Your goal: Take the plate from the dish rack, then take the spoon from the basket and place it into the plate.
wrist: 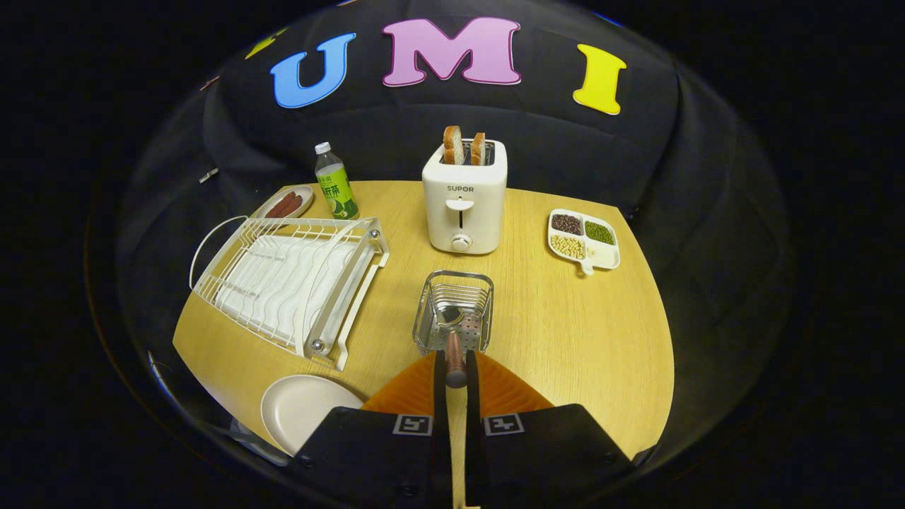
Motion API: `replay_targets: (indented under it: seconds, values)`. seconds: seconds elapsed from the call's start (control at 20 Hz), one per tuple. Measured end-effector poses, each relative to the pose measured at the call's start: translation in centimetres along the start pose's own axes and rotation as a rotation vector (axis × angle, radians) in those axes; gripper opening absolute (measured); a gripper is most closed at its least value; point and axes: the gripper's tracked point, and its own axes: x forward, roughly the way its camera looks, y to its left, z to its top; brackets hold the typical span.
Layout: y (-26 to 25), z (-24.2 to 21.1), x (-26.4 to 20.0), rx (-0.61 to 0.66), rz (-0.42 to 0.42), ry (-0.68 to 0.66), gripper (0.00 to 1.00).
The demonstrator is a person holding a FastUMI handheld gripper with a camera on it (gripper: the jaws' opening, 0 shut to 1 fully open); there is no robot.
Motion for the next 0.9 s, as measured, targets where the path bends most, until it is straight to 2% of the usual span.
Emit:
replay_targets:
  seconds: [0.3, 0.45, 0.7, 0.9]
  values:
    - [0.6, 2.6, -5.2, 0.008, -0.004, -0.113, 0.11]
    - [2.9, 2.7, -9.6, 0.026, 0.043, -0.17, 0.11]
    - [8.1, -1.4, -14.3, 0.02, 0.165, -0.153, 0.11]
    - [11.4, -7.0, -14.1, 0.023, 0.202, -0.061, 0.11]
